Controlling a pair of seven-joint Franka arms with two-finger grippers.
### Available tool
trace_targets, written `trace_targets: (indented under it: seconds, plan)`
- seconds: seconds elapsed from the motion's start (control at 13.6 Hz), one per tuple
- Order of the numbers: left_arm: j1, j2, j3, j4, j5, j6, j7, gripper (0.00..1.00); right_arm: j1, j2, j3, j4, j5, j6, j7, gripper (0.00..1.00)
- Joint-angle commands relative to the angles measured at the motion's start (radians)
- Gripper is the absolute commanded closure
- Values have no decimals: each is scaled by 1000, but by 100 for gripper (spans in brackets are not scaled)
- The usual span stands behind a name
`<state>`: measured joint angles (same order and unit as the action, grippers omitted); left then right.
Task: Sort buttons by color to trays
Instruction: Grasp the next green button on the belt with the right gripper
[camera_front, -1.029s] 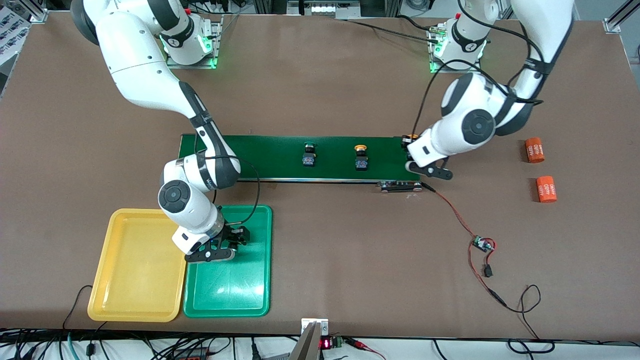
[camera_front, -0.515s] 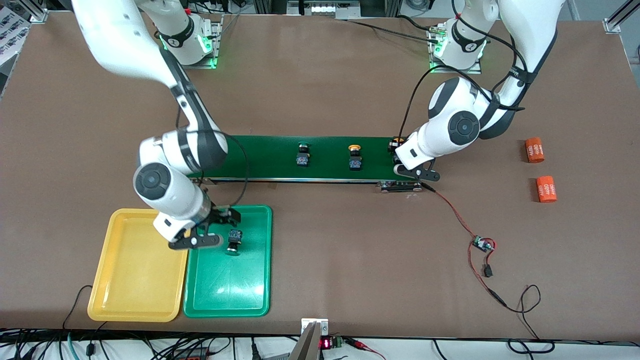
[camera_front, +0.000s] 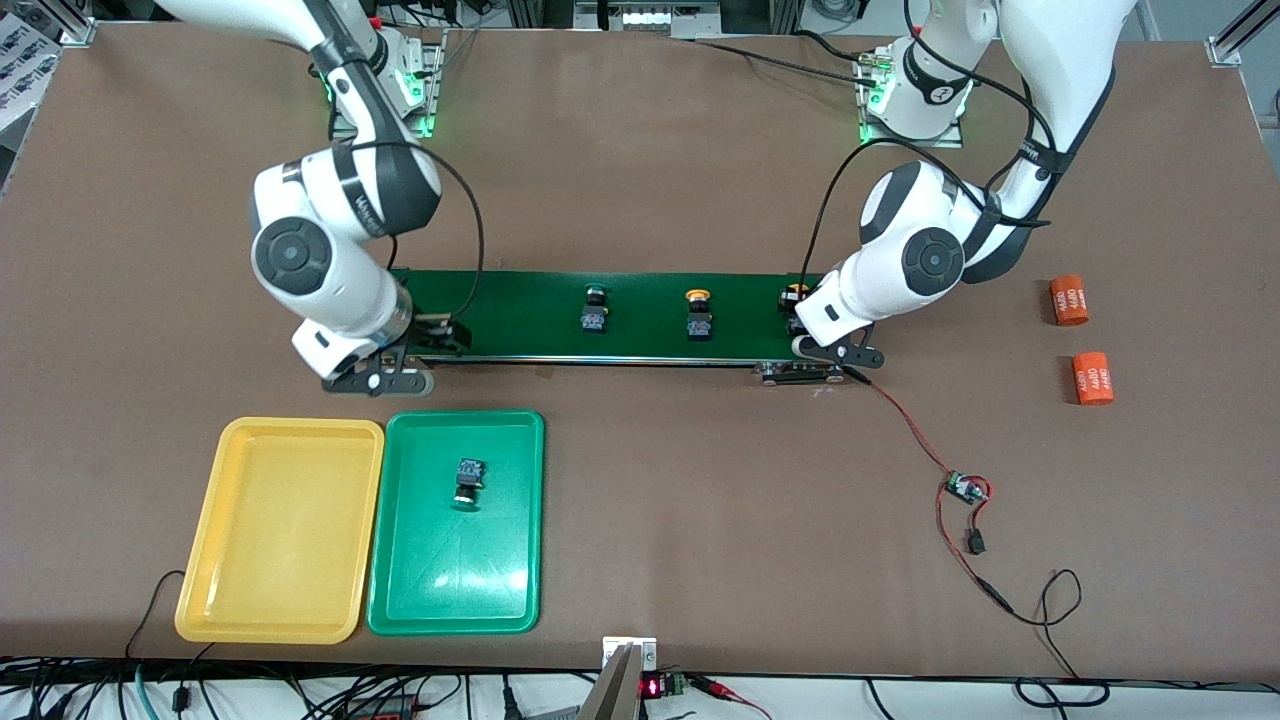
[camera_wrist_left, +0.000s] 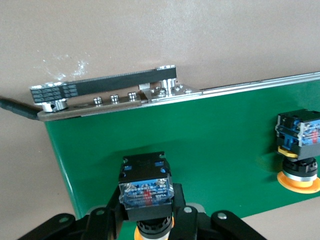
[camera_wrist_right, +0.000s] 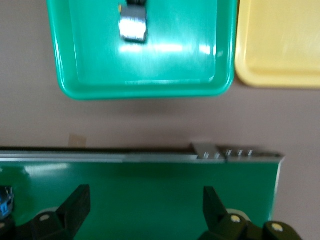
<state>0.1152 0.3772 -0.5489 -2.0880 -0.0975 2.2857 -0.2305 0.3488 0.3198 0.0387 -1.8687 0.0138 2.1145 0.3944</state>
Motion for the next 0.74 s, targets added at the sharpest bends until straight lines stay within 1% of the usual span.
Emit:
trace_targets:
  seconds: [0.0, 0.07, 0.15, 0.29, 0.37, 0.44, 0.51, 0.66]
  plan:
    - [-17, -3, 23, -11, 41, 29, -4, 68, 39, -83, 1, -145, 11, 73, 72, 0]
    - [-17, -6, 29, -10, 42, 29, -3, 1, 50, -85, 1, -155, 12, 91, 114, 0]
    - [-13, -20, 35, -7, 42, 23, 3, 0, 76, -82, 1, -159, 12, 110, 156, 0]
    - [-3, -84, 46, -6, 41, 14, 0, 0, 110, -65, 1, -159, 12, 139, 230, 0]
    - [3, -113, 81, -6, 42, 12, 0, 0, 125, -59, 3, -159, 12, 148, 247, 0]
    - [15, -138, 96, -9, 42, 0, 0, 0, 139, -47, 3, -159, 9, 148, 229, 0]
    - [64, -153, 96, -10, 44, -24, 2, 0, 165, -38, 4, -156, 8, 150, 212, 0]
    - [229, -147, 98, -23, 47, -37, 5, 0, 176, -24, 35, -150, 8, 148, 123, 0]
